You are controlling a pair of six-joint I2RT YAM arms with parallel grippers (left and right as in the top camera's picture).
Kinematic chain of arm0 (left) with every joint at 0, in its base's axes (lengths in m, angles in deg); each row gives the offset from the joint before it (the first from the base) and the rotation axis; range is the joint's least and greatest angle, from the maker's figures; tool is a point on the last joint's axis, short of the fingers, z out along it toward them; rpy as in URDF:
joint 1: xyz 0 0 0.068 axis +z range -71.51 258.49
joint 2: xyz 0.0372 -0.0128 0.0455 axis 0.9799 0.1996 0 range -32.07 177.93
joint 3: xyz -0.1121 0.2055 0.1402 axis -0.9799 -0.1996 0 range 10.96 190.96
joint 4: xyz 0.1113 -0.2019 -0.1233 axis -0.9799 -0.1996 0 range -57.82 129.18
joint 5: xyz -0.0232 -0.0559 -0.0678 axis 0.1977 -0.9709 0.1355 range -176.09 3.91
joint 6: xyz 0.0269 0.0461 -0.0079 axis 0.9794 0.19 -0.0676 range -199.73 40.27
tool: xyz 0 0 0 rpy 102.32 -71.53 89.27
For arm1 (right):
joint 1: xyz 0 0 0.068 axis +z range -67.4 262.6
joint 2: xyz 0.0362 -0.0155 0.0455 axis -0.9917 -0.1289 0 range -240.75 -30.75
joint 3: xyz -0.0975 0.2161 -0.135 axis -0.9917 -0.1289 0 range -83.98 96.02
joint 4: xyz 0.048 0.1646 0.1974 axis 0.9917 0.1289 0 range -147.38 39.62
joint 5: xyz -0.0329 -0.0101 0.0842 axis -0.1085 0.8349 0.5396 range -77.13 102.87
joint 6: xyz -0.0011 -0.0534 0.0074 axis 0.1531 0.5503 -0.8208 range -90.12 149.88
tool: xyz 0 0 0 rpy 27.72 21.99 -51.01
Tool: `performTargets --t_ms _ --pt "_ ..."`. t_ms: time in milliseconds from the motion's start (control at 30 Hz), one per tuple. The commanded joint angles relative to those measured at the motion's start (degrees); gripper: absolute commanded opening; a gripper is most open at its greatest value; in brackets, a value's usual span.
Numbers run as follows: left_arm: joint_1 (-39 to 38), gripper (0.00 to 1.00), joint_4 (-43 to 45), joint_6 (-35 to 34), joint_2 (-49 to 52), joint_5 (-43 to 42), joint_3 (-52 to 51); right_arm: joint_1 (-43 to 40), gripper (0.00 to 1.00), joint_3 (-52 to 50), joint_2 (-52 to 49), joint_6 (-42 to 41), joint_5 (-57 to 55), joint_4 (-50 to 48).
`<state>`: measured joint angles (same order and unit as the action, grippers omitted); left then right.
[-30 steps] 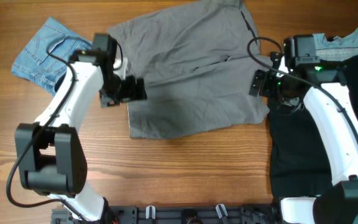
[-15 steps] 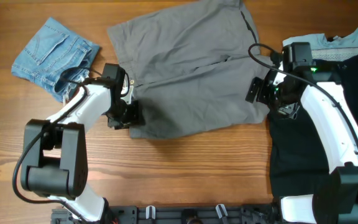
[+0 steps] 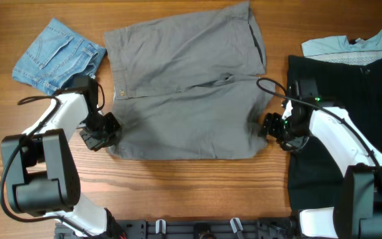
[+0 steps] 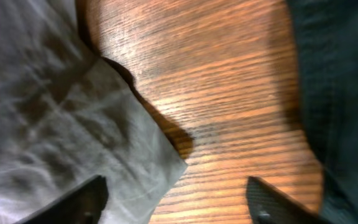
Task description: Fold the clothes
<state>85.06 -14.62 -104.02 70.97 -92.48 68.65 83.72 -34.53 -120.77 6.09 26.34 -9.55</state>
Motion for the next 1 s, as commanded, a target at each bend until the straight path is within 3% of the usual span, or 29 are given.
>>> performTargets --t_ms 0,200,233,267,400,533,567,600,733,867,967 --pt "0.72 0.04 -0.04 0.11 0.85 5.81 -1.79 -0.02 0.61 -3.61 -0.63 1.77 7.06 -3.02" --pt "0.70 0.04 0.68 0.33 0.85 5.81 -1.75 -0.02 0.48 -8.33 -0.63 1.29 9.35 -10.34" --pt "0.70 0.04 0.68 0.35 0.85 5.81 -1.75 -0.02 0.31 -8.33 -0.63 1.57 9.01 -11.04" --pt "0.70 0.04 0.68 0.79 0.85 5.77 -1.75 -0.11 0.05 -7.96 -0.59 1.77 7.96 -11.10" --pt "0.70 0.04 0.50 1.57 0.85 5.81 -1.75 -1.36 0.04 2.71 0.39 1.86 -0.63 -1.38" --pt "0.70 0.04 0.61 1.57 0.85 5.81 -1.75 -1.36 0.04 19.56 0.68 3.45 -13.35 12.83" --pt "0.70 0.04 0.61 1.57 0.85 5.81 -1.75 -1.36 0.39 22.12 0.68 3.43 -15.06 15.21" --pt "0.70 0.04 0.61 1.55 0.85 5.81 -1.75 -1.38 0.82 22.73 0.68 3.45 -15.04 16.17" --pt "0.70 0.04 0.61 1.57 0.85 5.81 -1.75 -1.38 1.00 20.79 0.44 -0.07 -14.78 19.85" --pt "0.70 0.05 0.70 1.57 0.85 5.81 -1.75 -1.38 1.00 13.62 0.44 -0.28 -8.68 16.20" --pt "0.70 0.06 0.98 1.57 0.85 5.81 -1.75 -1.38 0.96 4.61 0.39 2.38 0.79 7.96"
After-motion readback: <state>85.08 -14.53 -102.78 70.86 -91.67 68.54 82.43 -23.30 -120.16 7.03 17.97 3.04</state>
